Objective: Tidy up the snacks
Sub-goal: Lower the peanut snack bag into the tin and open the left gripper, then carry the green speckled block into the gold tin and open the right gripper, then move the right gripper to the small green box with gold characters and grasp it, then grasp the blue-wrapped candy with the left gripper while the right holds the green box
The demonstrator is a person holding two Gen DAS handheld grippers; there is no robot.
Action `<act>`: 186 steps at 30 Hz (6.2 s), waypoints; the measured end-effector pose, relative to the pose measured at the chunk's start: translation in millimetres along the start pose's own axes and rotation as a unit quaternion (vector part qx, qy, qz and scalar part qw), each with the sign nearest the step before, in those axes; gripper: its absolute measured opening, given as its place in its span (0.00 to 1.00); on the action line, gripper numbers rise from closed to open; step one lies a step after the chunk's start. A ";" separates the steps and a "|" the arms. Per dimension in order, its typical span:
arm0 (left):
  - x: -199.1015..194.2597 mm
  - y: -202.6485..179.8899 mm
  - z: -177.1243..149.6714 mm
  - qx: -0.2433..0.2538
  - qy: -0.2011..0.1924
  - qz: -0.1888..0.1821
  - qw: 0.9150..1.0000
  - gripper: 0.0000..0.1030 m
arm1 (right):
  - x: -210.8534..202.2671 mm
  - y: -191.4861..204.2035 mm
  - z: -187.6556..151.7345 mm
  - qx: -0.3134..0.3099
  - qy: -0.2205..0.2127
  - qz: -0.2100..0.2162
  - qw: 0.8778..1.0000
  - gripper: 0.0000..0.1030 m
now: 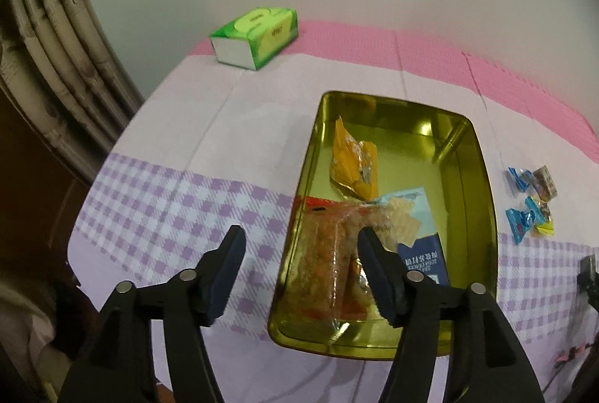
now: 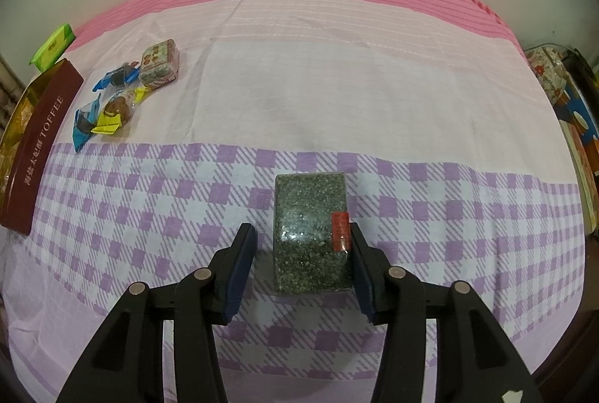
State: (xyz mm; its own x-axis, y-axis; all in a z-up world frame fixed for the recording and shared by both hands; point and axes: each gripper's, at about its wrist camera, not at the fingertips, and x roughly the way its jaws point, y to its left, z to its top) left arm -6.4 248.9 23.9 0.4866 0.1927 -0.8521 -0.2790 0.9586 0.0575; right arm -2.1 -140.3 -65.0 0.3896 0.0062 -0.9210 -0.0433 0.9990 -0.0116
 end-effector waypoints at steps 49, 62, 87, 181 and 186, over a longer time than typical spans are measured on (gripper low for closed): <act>4.0 62.3 -18.8 -0.112 -0.003 0.062 0.992 0.75 | -44.2 206.1 100.3 -0.195 -0.026 0.156 0.968 0.32; 7.5 61.2 -19.2 -0.110 0.001 0.061 0.992 0.75 | -31.2 233.8 112.3 -0.225 -0.016 0.147 0.963 0.32; 10.7 54.5 -18.6 -0.098 0.008 0.059 0.993 0.75 | -8.7 253.4 103.4 -0.224 -0.002 0.162 0.961 0.33; 3.6 -205.2 -6.3 0.203 -0.010 -0.134 0.970 0.76 | 16.2 -61.3 49.5 0.019 -0.039 0.097 0.994 0.28; 17.5 -226.0 -9.4 0.236 0.007 -0.129 0.963 0.71 | 15.0 -60.9 47.7 0.004 -0.038 0.096 0.995 0.28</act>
State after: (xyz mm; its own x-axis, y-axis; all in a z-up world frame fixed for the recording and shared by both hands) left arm 57.4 33.6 -9.0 0.4778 -0.0649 -0.8760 0.2592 0.9633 0.0701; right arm 50.3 -198.9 -59.6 0.4433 0.2008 -0.8736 -0.1166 0.9792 0.1660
